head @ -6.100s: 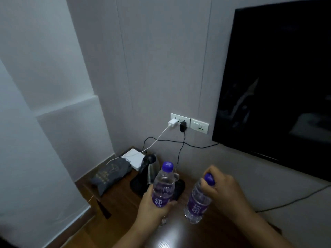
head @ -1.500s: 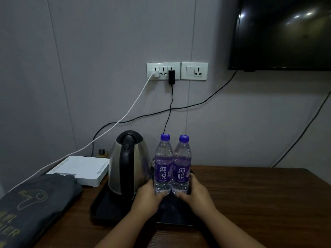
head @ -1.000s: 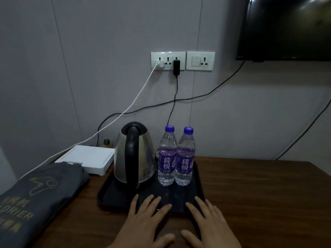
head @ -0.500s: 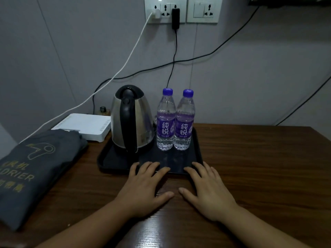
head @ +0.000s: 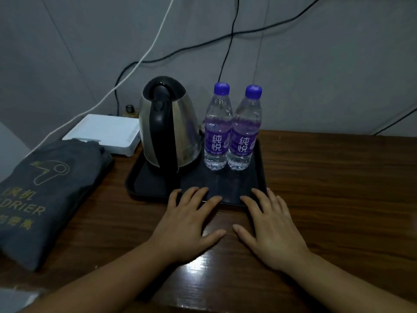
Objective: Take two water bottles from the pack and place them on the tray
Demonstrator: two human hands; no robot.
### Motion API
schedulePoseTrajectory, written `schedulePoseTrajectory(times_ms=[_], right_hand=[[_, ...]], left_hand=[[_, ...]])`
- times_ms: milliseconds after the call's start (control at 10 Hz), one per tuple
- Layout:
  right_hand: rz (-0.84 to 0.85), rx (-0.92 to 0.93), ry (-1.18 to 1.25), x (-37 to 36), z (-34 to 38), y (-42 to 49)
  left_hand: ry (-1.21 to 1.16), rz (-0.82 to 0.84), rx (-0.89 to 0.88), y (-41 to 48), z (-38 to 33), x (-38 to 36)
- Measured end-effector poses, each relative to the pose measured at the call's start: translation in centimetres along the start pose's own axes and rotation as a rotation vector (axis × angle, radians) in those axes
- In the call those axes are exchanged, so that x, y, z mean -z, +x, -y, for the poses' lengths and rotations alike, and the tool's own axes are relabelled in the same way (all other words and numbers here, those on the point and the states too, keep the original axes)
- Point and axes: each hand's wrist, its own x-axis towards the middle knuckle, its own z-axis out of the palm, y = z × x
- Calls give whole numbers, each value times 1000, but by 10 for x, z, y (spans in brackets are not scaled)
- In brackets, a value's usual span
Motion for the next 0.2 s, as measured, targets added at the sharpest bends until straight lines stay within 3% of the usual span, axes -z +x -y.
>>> schedulePoseTrajectory(times_ms=[200], right_hand=[[197, -37, 25, 25, 6, 4]], left_hand=[[0, 209, 53, 2, -9, 27]])
